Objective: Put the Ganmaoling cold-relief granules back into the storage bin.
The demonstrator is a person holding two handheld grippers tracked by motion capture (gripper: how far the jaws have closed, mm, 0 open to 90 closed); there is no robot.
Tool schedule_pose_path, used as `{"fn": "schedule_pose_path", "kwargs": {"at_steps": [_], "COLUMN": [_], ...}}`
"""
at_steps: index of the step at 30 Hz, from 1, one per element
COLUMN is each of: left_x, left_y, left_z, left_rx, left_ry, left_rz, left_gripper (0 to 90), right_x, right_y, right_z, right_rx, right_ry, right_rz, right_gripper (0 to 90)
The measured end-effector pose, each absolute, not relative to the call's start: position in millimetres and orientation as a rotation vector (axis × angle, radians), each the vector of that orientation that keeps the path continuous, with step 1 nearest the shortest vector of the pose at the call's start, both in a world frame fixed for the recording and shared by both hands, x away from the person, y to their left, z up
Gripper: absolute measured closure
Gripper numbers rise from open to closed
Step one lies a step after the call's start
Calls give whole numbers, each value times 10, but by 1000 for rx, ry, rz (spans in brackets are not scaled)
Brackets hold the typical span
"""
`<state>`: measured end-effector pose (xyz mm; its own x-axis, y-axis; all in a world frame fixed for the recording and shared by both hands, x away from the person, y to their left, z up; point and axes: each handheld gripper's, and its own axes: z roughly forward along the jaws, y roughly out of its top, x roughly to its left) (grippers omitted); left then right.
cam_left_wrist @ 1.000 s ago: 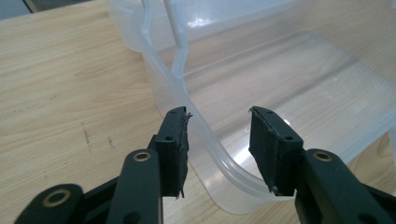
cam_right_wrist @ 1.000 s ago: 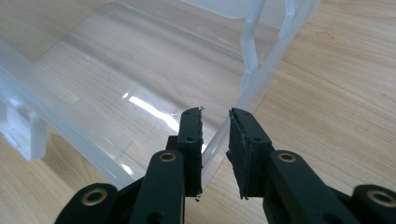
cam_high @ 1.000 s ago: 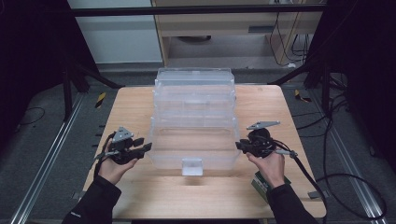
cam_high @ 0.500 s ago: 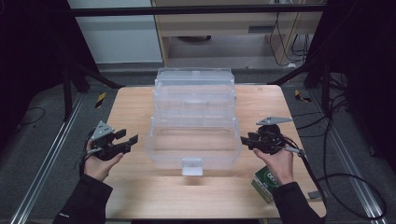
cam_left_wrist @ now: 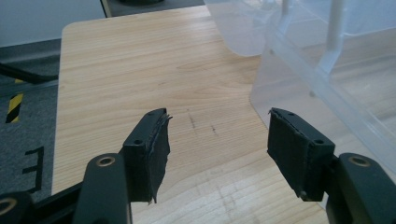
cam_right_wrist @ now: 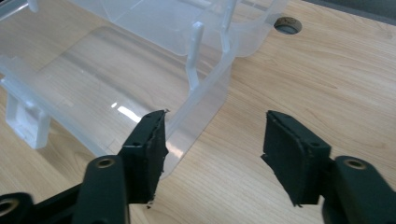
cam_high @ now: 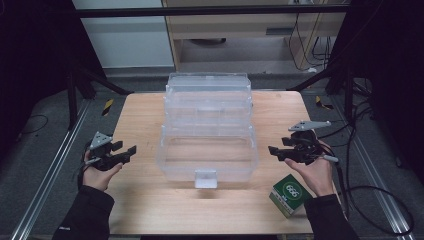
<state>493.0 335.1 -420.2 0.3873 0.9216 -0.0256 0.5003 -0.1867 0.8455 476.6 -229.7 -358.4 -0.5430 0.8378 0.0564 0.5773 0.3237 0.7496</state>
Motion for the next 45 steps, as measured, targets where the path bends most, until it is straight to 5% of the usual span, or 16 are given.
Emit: {"fn": "schedule_pose_path", "kwargs": {"at_steps": [19,45], "left_x": [4948,4948], "left_y": [3410,3441], "left_z": [-4284,-4340], "left_rx": [1852,1863], "left_ry": [1270,1287], "left_rz": [641,635], "left_gripper": [363,357], "right_x": [4520,4367], "right_y": [-2338,-2304], "right_z": [-3506,-3722], "right_rx": [1298,1290], "right_ry": [2390,2563], "right_rz": [897,656], "right_gripper": [213,133]}}
